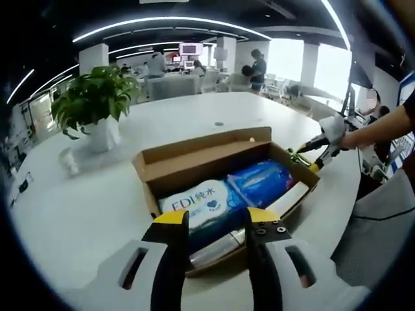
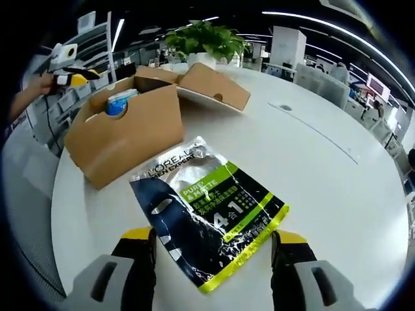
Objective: Operate the shoe box by opening the lid, removing the specified soft item, and placing it in the target area until the item is outside and the box remains undamaged.
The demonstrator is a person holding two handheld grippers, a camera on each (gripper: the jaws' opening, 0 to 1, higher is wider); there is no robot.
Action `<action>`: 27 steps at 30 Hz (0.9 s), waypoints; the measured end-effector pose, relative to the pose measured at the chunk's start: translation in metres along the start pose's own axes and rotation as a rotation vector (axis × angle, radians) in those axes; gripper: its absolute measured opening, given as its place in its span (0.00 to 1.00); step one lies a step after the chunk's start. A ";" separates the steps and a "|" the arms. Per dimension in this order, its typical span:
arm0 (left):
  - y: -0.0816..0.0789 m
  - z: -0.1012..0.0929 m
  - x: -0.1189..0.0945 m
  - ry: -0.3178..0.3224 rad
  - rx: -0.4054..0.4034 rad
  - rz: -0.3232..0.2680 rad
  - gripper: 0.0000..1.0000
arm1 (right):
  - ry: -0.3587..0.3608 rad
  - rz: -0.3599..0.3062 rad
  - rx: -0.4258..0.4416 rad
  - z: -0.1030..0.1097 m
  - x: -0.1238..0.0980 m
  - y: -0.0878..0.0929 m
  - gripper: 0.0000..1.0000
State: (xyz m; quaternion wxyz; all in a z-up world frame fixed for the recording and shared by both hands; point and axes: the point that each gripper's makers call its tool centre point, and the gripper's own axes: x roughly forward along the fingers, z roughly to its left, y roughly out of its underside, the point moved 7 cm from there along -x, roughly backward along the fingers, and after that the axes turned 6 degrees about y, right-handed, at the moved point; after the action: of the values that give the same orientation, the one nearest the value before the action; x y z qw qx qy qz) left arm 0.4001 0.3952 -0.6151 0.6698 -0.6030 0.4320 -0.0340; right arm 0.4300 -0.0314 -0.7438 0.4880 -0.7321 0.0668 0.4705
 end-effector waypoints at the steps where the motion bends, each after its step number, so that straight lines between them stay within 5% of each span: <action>1: 0.000 0.001 0.000 0.000 0.001 0.001 0.34 | 0.001 0.000 0.000 0.000 0.000 0.000 0.71; 27: -0.007 0.014 0.020 0.083 0.172 0.110 0.39 | 0.028 -0.039 -0.026 0.004 -0.028 -0.014 0.75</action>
State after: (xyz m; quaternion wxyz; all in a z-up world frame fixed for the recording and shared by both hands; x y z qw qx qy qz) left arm 0.4248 0.3930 -0.6218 0.7012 -0.5169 0.4874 -0.0592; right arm 0.4203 -0.0315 -0.7136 0.4865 -0.7462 0.0532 0.4514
